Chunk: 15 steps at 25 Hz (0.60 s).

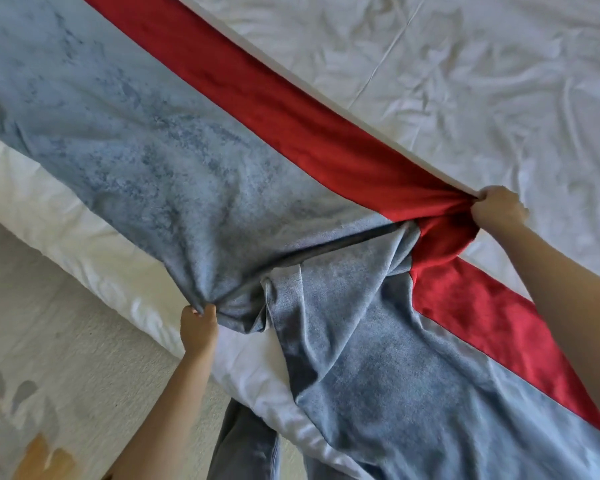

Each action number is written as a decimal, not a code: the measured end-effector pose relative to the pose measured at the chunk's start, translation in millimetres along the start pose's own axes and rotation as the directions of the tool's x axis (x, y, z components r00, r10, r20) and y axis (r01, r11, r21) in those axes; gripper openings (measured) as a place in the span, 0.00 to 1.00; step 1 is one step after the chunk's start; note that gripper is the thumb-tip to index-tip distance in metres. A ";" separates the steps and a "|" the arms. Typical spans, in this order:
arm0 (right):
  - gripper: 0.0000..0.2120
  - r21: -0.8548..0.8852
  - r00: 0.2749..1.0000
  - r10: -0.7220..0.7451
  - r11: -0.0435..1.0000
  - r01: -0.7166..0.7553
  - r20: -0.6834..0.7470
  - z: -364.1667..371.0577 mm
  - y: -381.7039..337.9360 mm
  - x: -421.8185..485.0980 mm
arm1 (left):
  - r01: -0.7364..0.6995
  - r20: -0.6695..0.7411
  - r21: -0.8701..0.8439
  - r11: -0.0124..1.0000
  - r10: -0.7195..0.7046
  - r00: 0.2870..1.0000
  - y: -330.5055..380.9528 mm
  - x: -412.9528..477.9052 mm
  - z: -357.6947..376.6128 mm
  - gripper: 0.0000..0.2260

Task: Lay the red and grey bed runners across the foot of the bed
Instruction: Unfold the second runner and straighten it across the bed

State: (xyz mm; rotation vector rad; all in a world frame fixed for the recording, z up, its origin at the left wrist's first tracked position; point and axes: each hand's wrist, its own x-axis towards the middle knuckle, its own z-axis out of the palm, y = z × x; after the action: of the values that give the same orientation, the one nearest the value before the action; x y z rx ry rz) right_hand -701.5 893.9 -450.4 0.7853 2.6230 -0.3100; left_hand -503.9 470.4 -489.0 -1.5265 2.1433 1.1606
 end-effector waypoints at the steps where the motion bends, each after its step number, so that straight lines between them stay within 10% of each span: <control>1: 0.15 0.003 1.000 0.006 1.000 -0.006 0.000 1.6 -1.0 1.6 | 0.005 -0.003 0.004 1.000 -0.005 1.000 -0.3 -0.9 1.1 0.13; 15: 0.18 -0.032 0.981 -0.158 0.987 0.156 -0.112 23.7 -12.1 -34.5 | -0.035 -0.087 -0.133 0.991 0.024 0.996 -3.0 -42.8 22.4 0.18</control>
State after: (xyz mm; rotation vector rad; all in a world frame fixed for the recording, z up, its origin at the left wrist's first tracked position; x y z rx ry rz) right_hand -674.8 859.9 -456.1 0.6059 2.7973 -0.2855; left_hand -488.7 515.1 -478.4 -1.6335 2.1887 1.2955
